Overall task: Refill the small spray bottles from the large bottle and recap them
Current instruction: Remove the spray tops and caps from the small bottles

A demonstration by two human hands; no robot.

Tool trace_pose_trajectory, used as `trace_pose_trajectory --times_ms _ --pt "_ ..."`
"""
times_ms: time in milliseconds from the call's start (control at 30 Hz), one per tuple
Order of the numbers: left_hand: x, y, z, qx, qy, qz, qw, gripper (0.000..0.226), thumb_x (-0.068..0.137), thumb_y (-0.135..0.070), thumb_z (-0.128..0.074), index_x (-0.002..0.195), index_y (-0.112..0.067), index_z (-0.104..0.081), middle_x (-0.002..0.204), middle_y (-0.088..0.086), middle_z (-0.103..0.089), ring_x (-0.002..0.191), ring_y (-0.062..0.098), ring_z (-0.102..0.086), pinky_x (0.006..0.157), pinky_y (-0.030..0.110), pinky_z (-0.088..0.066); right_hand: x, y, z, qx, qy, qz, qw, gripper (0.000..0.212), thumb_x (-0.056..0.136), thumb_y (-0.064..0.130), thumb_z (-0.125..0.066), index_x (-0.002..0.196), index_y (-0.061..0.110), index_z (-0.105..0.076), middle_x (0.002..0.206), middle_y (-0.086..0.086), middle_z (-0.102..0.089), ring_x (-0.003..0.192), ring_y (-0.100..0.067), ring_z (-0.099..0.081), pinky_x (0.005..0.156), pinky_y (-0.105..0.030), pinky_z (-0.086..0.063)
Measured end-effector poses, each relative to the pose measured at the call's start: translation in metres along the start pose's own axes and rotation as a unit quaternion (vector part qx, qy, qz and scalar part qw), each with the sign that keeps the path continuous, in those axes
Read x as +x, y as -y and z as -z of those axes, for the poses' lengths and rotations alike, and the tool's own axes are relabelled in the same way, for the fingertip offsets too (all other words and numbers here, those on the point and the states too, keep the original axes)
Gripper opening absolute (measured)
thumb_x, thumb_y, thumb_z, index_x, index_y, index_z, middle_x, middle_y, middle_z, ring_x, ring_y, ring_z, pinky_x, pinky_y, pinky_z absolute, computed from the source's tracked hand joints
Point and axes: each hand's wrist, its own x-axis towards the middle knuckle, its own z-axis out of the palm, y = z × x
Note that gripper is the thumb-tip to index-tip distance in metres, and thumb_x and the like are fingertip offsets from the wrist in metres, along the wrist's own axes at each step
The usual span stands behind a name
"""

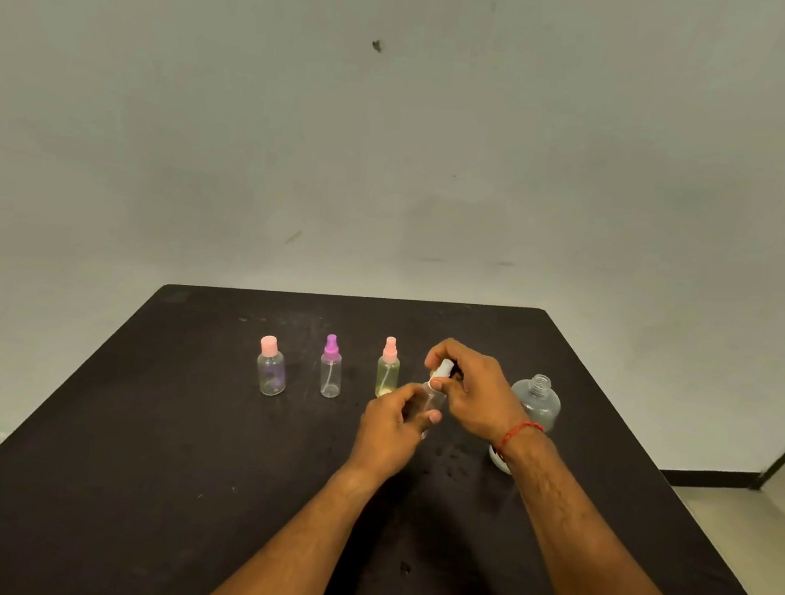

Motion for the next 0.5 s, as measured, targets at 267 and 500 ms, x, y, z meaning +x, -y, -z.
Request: trace_pose_trajectory --times_ms 267,500 --pt "-0.003 -0.001 0.003 -0.008 0.002 0.000 1.000 0.024 0.090 -0.022 -0.075 0.111 -0.030 -0.067 0.100 -0.016 -0.068 0.098 0.000 -0.064 0.084 0.013 -0.049 -0.003 0.005 0.002 -0.001 -0.038 -0.045 0.998 0.028 0.084 0.024 -0.075 0.106 0.026 -0.057 0.088 0.006 -0.062 0.080 -0.009 -0.063 0.076 -0.022 -0.054" --pt "-0.001 0.005 0.003 -0.003 -0.026 -0.003 1.000 0.023 0.088 -0.022 -0.077 0.109 -0.026 -0.070 0.097 -0.012 -0.070 0.094 0.002 -0.066 0.081 0.014 -0.050 0.005 0.011 -0.003 -0.069 -0.035 -0.082 0.994 0.013 0.084 0.029 -0.074 0.088 0.020 -0.065 0.082 0.003 -0.065 0.077 -0.011 -0.062 0.071 -0.023 -0.051"
